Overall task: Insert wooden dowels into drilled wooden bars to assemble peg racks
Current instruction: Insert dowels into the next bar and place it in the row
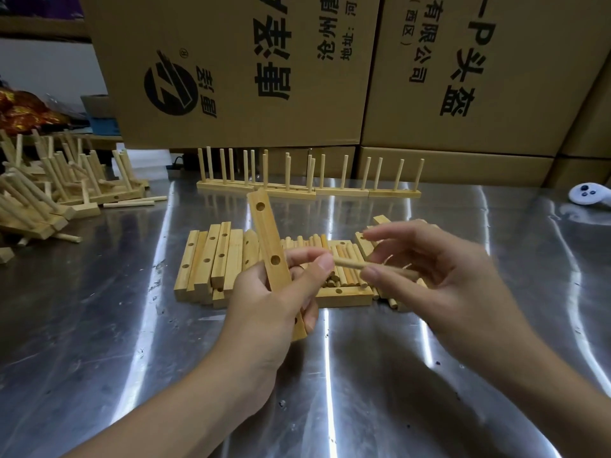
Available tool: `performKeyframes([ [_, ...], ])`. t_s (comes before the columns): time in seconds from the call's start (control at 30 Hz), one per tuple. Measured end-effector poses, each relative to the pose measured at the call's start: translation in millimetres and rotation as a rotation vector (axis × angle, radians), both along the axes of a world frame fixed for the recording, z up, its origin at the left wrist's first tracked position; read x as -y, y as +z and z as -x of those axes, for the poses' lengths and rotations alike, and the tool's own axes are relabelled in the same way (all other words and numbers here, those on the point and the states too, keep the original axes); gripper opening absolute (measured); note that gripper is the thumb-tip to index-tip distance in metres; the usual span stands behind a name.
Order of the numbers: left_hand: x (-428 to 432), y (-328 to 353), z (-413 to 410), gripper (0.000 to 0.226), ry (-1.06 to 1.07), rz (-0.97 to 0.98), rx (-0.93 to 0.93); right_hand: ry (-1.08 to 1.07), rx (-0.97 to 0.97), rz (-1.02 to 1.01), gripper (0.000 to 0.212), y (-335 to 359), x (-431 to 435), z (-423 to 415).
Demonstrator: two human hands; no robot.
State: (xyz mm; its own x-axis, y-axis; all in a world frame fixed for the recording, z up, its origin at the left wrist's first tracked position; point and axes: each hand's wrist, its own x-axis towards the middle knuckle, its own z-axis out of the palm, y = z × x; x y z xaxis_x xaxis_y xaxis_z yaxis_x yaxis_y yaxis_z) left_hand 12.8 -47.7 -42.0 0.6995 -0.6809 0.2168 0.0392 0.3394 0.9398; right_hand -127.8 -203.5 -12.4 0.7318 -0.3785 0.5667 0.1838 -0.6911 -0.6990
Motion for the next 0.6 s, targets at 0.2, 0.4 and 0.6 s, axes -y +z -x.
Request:
performKeyframes([
  [0.2,-1,4,6,0.024,-0.080,-0.089,0.066,-0.123,-0.144,0.301,0.022,-5,-4,0],
  [0.4,-5,6,9,0.047,-0.266,-0.126,0.042,-0.055,-0.046,0.034,0.036,8,-9,4],
  [0.6,-4,5,11,0.048,-0.383,-0.143,0.084,-0.057,0.134,-0.065,0.017,22,-11,12],
])
